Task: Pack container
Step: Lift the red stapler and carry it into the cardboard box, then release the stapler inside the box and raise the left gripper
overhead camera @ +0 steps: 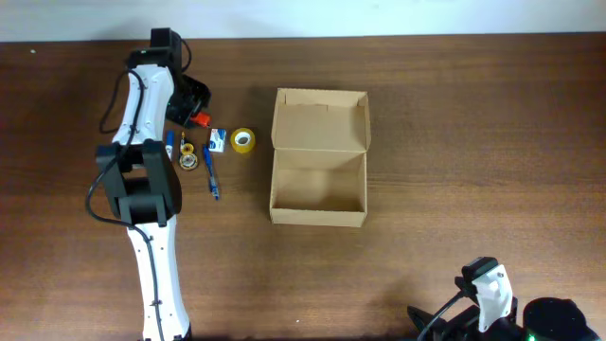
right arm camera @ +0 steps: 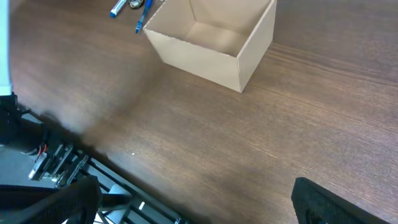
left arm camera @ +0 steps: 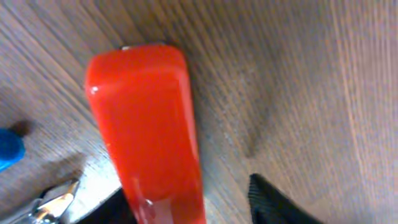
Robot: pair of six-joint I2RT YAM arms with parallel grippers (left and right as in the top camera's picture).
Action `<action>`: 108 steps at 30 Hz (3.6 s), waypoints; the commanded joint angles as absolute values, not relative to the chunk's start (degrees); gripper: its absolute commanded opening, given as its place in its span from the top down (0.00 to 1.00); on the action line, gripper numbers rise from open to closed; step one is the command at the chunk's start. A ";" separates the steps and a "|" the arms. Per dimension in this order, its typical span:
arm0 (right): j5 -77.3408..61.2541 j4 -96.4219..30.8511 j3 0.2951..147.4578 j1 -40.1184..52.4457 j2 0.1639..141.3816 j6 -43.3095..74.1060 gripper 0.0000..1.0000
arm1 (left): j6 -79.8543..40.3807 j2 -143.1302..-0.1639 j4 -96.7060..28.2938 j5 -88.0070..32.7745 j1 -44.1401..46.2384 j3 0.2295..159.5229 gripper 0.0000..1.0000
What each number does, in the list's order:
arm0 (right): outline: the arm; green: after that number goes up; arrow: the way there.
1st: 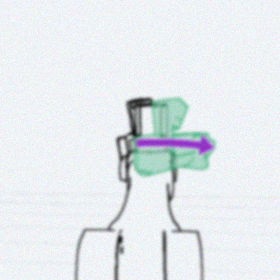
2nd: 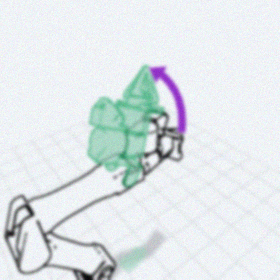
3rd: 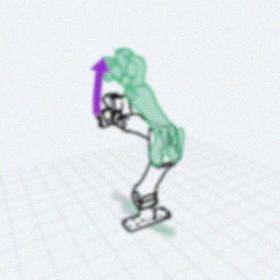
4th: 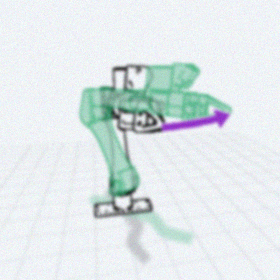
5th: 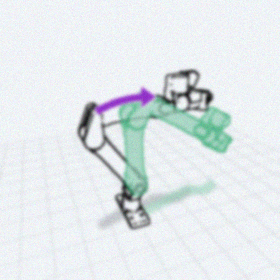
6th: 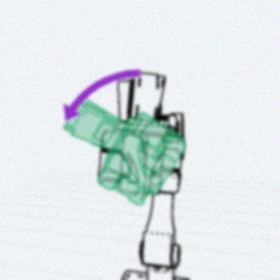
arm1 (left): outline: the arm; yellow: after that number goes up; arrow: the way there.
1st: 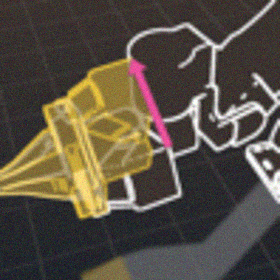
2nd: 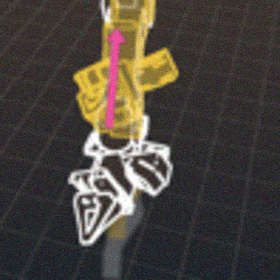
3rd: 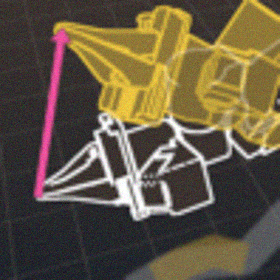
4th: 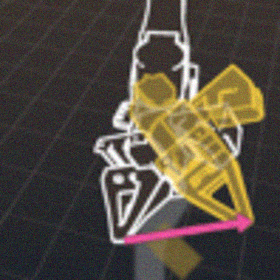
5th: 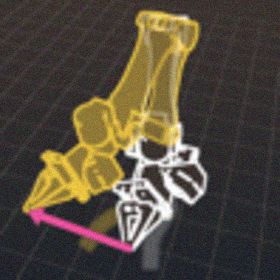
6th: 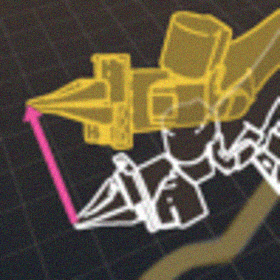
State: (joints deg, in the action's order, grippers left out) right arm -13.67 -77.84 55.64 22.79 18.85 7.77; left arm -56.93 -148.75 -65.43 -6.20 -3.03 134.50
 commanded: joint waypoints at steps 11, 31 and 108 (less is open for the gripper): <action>-14.41 -77.69 55.66 22.41 18.72 8.23 0.01 | -53.21 -150.91 -73.56 -6.15 -3.09 140.88 0.98; -14.41 -77.67 55.66 22.41 18.72 8.23 0.01 | -0.43 -146.54 -96.68 -6.76 14.04 178.67 0.98; -14.41 -77.67 55.66 22.41 18.72 8.23 0.01 | 63.96 -109.43 -58.33 -23.64 24.29 83.18 0.98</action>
